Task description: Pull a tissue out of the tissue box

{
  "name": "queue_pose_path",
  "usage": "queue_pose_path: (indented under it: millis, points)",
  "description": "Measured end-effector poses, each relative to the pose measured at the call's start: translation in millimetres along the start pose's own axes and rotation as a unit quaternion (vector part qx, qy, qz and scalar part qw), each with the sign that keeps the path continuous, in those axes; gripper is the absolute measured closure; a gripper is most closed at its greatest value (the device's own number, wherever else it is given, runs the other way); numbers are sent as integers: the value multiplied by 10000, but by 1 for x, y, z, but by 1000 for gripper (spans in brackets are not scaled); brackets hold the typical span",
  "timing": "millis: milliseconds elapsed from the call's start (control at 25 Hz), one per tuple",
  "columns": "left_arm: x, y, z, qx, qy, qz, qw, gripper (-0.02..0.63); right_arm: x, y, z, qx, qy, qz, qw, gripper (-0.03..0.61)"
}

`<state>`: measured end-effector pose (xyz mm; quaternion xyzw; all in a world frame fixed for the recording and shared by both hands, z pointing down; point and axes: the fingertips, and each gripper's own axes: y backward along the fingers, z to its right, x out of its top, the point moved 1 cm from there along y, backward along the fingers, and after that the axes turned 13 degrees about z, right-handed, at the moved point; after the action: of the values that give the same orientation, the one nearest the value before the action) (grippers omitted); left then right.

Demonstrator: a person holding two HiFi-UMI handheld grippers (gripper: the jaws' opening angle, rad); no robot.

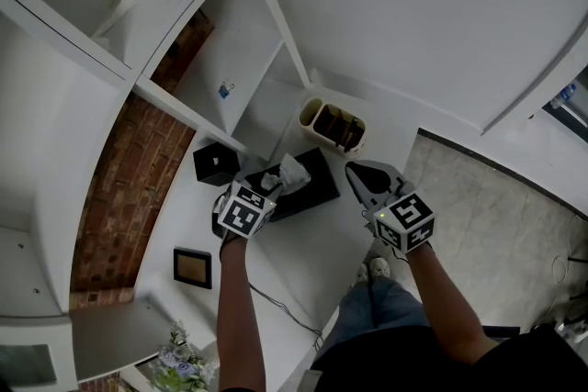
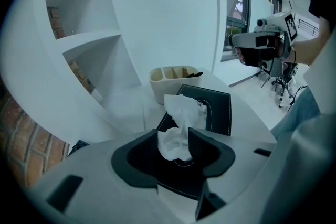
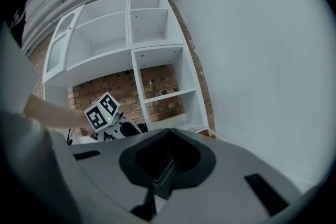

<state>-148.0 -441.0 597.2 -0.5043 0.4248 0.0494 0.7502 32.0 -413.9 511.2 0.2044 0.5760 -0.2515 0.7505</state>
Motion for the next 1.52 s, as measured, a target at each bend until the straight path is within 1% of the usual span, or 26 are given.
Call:
queue_pose_path:
  millis: [120,200,320,480,600,720,880,1160,1280,1520]
  points:
    - [1,2,2,0,-110,-19,9999,504,-2,-1,-2,12,-7,-22,10000,580]
    - [1,2,3,-16,-159,-35,9999,547,-2,-2,-4,25,-5,-35,10000,581]
    - [-1,1,4,-32,-193,-33,9998,583,-2,-2,-5,34,5,-46,10000,581]
    - [-2,1,8,-77,-217,-53,9997,595,-2,-2,-6,28,18,-41,10000,580]
    - [-1,2,7,-24,-246,-19,9997,597,-2,0,-7,12,17,-56,10000,580]
    - [3,6,0,173,-276,103,9994,597,-2,1,-7,3,16,-63,10000,581]
    - [20,18,-14,569,-329,404,9970,598,0,2,-9,0,11,-35,10000,581]
    - [49,43,-33,1214,-498,898,9873,598,5,3,-11,14,46,7,10000,580]
    - [57,52,-36,1348,-499,1062,9839,598,8,4,-12,22,50,49,10000,580]
    - [76,69,-34,1493,-503,1382,9778,598,18,6,-14,59,100,149,9998,581]
